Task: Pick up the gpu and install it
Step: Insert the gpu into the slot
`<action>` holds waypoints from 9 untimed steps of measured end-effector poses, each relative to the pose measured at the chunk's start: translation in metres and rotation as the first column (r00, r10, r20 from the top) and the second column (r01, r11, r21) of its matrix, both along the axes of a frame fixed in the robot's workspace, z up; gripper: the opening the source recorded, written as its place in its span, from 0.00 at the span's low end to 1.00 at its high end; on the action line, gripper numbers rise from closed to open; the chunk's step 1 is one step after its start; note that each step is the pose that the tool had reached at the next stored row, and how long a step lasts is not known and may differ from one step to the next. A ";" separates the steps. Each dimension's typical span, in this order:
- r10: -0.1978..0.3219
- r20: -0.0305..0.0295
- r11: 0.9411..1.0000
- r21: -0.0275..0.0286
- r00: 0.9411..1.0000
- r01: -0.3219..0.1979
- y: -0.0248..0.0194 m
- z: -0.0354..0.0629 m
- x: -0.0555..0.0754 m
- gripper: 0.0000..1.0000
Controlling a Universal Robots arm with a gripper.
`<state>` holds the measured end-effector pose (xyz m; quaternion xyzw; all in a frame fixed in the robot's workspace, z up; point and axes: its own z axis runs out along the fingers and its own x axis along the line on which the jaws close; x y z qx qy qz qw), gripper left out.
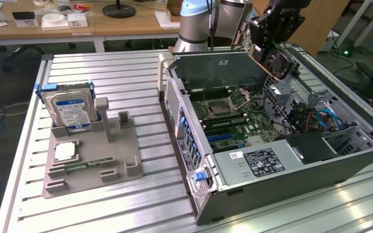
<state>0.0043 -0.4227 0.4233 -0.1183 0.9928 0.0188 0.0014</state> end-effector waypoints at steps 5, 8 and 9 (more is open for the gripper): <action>0.071 0.000 0.997 0.000 0.997 -0.071 0.0000 0.0000 0.000 0.29; 0.114 0.000 0.993 0.000 0.993 -0.114 0.0000 0.0000 0.000 0.29; 0.129 0.000 0.992 0.000 0.992 -0.129 0.0000 0.0000 0.000 0.29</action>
